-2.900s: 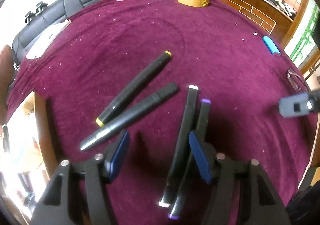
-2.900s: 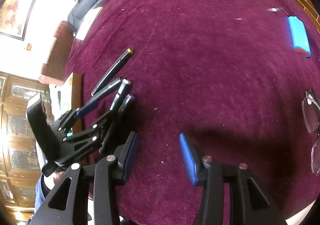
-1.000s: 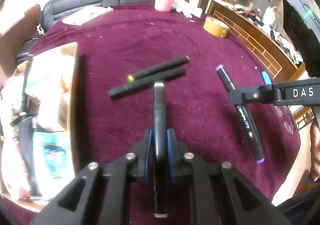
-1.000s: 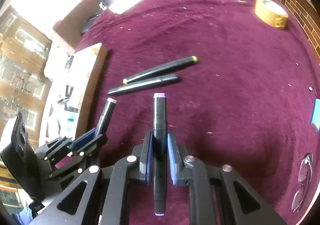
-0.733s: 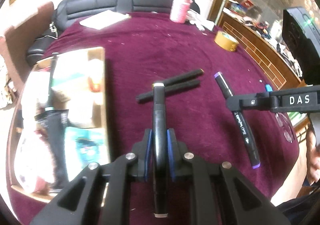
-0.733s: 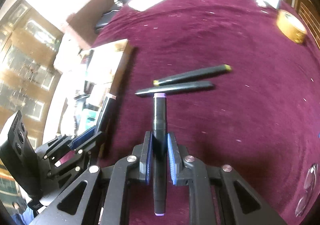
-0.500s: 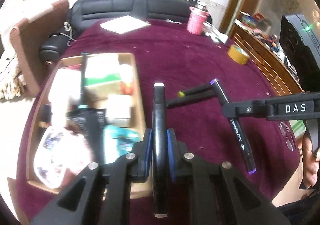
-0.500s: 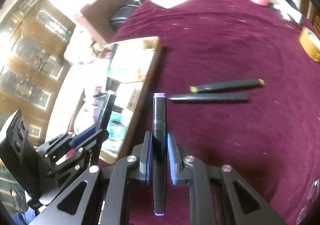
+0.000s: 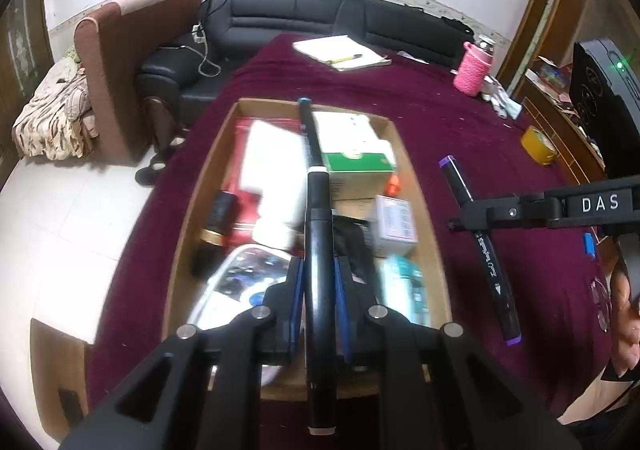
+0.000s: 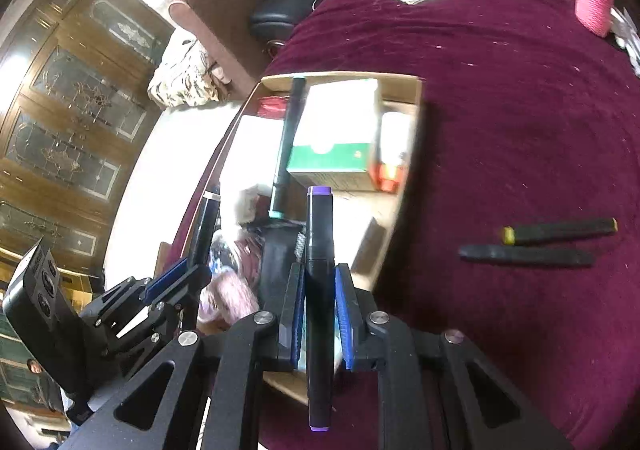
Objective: Organize objects
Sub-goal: 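Carry both markers into the tray and open both grippers, then move both grippers back to the last two markers on the carpet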
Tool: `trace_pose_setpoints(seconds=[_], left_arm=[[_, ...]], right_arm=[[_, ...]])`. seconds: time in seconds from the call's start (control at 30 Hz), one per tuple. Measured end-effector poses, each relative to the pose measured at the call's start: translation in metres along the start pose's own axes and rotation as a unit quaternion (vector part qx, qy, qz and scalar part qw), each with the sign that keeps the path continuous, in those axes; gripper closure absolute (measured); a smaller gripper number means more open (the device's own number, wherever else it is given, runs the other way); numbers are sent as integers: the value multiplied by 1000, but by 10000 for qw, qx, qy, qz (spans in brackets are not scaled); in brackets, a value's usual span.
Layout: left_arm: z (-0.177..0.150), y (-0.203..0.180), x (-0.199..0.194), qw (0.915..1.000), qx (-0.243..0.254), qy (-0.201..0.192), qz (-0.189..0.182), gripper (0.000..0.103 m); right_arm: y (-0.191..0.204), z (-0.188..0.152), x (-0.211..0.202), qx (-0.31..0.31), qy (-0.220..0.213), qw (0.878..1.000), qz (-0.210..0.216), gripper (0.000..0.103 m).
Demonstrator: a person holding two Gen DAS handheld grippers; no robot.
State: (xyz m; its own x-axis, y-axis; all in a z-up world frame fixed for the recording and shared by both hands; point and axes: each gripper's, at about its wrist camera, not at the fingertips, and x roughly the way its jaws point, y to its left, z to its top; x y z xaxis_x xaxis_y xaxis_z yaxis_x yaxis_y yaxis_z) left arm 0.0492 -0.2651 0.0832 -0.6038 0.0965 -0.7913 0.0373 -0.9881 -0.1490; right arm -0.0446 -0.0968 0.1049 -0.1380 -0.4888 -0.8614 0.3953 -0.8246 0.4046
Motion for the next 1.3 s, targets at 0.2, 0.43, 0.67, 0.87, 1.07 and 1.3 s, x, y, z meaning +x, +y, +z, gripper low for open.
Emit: trace_pose_setpoints(seconds=[0.2,0.43,0.67,0.87,1.07,1.3], left_arm=[[6,19,10,10000,-77,56,12,88],[8,30,22,9999,-113,129,-3,88],[10,34,29,9998,-97,194,-20,88],[11,35,30,9997,-96,214,-29,88],[13,36,29,9997,-142,214,-35,86],[12,31,21,9998,-159,112,-52,65]], right_arm=[[19,18,22,-98,69,9998,-137,86],[31,34,41,-206,92,9992,-316,86],[31,47,56,-195,145,9989,-396,86],[36,50,61,-263,170,9987,-392,86],[34,48,61,-249,246,9990,-271,84],[28,42,40,-149,107,9998,-120,81]])
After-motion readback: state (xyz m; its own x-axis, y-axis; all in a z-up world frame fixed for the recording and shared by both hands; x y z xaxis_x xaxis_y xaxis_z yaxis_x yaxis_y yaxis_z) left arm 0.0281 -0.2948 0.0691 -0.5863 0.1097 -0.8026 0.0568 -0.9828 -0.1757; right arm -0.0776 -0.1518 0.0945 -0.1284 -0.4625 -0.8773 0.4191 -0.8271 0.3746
